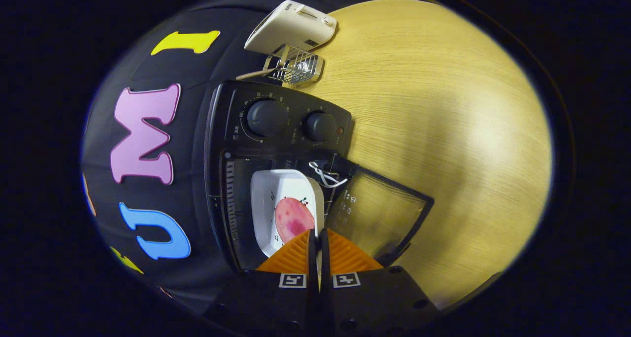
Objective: Open the toaster oven, put the food inside, and close the toaster oven door.
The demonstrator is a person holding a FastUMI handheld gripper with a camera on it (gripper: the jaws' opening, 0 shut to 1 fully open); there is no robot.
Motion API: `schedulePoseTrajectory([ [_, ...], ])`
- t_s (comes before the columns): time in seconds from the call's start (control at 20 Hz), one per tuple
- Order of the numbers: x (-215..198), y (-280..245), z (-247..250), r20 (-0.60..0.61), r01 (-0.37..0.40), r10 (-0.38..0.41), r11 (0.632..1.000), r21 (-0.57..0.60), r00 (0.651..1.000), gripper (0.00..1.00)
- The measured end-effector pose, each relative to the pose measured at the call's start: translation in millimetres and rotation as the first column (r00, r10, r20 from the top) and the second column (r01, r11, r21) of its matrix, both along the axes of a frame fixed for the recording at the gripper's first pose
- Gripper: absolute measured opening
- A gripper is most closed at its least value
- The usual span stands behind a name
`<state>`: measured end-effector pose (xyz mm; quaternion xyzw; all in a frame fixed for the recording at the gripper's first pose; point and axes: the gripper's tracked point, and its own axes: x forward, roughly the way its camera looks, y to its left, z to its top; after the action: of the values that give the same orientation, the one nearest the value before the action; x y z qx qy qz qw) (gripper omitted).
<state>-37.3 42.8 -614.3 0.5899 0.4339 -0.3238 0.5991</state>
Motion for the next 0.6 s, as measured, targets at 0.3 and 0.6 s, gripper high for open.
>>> schedulePoseTrajectory([
  [0.3,34.7,24.3,-22.8,-0.012,0.123,-0.124,0.992,-0.021,0.992,0.05],
  [0.6,49.7,43.6,-42.8,-0.058,0.227,-0.229,0.973,-0.043,0.972,0.05],
])
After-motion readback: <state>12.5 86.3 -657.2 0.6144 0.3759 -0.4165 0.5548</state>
